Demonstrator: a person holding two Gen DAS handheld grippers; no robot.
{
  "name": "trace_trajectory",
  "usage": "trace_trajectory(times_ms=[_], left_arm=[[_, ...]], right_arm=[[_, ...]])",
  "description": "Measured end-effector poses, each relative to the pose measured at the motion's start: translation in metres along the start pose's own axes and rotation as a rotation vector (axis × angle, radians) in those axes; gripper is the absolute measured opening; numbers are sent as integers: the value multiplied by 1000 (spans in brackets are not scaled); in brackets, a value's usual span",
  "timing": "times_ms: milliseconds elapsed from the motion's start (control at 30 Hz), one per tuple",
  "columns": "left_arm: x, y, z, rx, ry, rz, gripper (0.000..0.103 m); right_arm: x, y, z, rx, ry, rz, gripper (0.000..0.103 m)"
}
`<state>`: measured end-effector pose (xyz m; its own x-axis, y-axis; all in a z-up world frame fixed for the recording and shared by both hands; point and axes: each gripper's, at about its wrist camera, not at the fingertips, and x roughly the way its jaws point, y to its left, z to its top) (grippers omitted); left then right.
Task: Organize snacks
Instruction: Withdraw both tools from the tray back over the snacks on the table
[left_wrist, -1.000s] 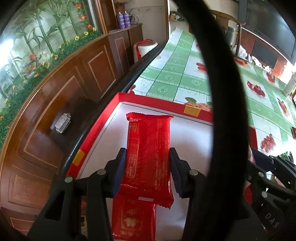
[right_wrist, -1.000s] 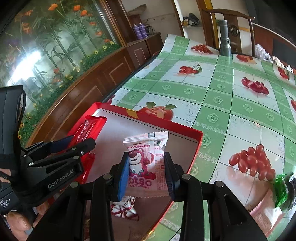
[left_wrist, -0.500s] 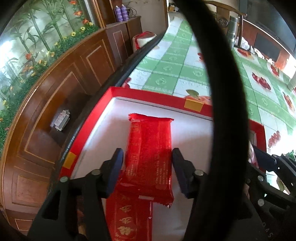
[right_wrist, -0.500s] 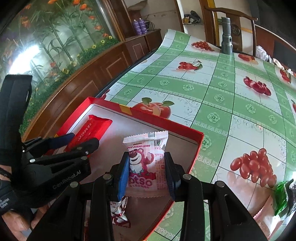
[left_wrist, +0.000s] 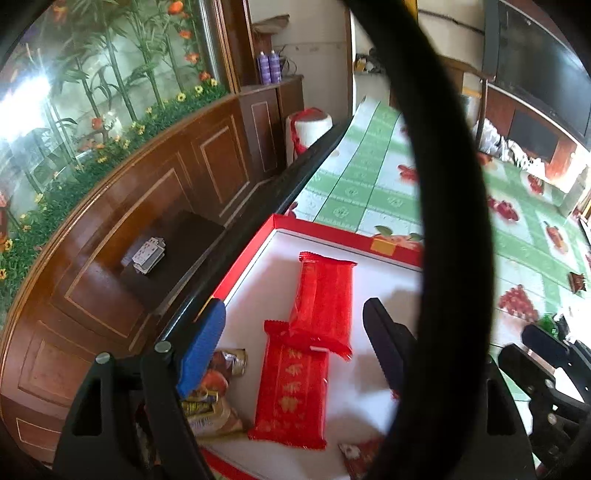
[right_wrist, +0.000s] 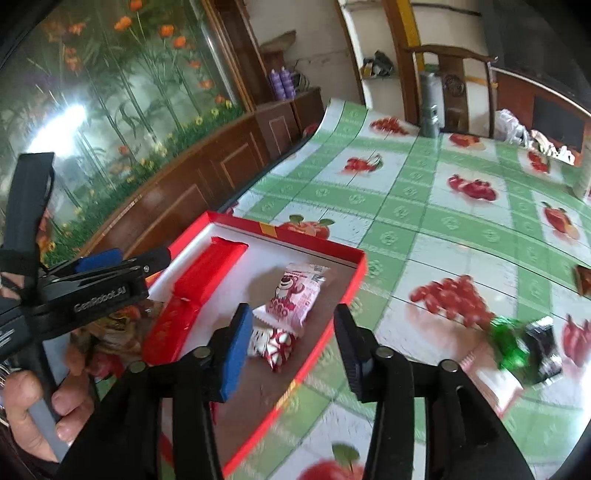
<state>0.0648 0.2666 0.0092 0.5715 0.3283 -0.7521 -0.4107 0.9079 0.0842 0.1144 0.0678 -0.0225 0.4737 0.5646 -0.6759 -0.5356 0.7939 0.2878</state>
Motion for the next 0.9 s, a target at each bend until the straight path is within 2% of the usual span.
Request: trace_trajectory(times_ms=[433,767,900], left_arm=[[-49,-43,-22,63,-53,-71,80],[-81,-76,-35,122,-89,-129,85],[-90,-88,-40,149,-102,-129,86]], right_arm=[[-76,-40,-40,82,-68,-76,53],[-114,-69,-61,146,-115,-114,56],[-123,-78,-71,161,-120,-126,57]])
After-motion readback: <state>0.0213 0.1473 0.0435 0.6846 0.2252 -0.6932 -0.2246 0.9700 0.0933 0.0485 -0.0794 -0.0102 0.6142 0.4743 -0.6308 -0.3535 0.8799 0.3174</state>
